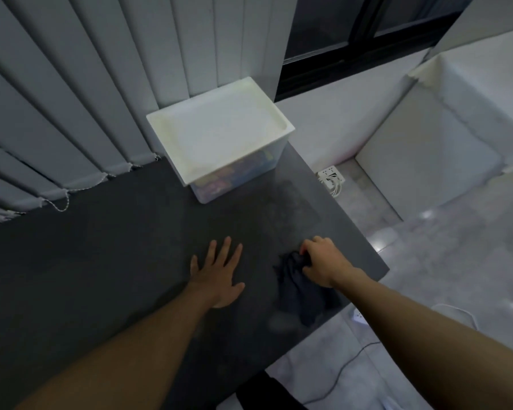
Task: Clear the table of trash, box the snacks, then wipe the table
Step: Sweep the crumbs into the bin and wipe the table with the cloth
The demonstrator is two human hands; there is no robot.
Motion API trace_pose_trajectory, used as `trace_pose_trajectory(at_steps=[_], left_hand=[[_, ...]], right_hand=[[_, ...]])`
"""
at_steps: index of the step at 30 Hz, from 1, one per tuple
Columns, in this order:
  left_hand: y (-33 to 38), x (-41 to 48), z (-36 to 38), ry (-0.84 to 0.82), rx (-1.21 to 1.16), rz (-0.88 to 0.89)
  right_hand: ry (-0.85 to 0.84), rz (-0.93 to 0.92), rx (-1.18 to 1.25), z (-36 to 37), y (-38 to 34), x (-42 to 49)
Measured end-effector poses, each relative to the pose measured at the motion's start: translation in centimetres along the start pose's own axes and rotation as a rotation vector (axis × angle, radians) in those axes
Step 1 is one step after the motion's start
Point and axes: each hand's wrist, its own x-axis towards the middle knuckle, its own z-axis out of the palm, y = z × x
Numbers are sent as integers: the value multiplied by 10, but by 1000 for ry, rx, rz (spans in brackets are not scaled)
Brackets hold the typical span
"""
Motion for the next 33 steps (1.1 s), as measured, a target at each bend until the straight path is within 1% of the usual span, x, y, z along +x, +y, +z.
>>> trace_pose_trajectory(at_steps=[2, 4, 6, 8, 9, 11, 13, 16, 19, 21, 24, 27, 30, 33], left_hand=[[3, -1, -11, -21, -14, 1], [7, -2, -24, -10, -126, 10], [11, -3, -36, 26, -353, 60], [17, -6, -48, 16, -590, 141], [20, -9, -55, 4, -648, 164], [22, -16, -70, 51, -616, 192], [19, -24, -83, 175, -533, 190], [1, -36, -94, 337, -587, 139], [-16, -51, -107, 497, -545, 86], [-23, -58, -116, 565, -488, 80], [-28, -67, -126, 580, -491, 76], [-34, -73, -133, 625, -594, 69], [-37, -82, -140, 639, -638, 134], [-40, -85, -142, 603, -584, 133]], right_hand=[[-14, -43, -2, -8, -4, 3], [-34, -103, 61, -21, -12, 3], [-52, -180, 114, -37, -26, 3], [-65, -212, 160, -55, -45, 3], [-61, -223, 179, -63, -54, 3], [-37, -265, 204, -77, -69, 7], [14, -298, 230, -89, -81, 11], [95, -324, 256, -106, -93, 17], [106, -362, 152, -118, -105, 23], [117, -381, 97, -123, -113, 24], [58, -378, 125, -129, -125, 23], [5, -386, 179, -133, -133, 21], [69, -411, 217, -135, -134, 23], [100, -401, 365, -137, -132, 27]])
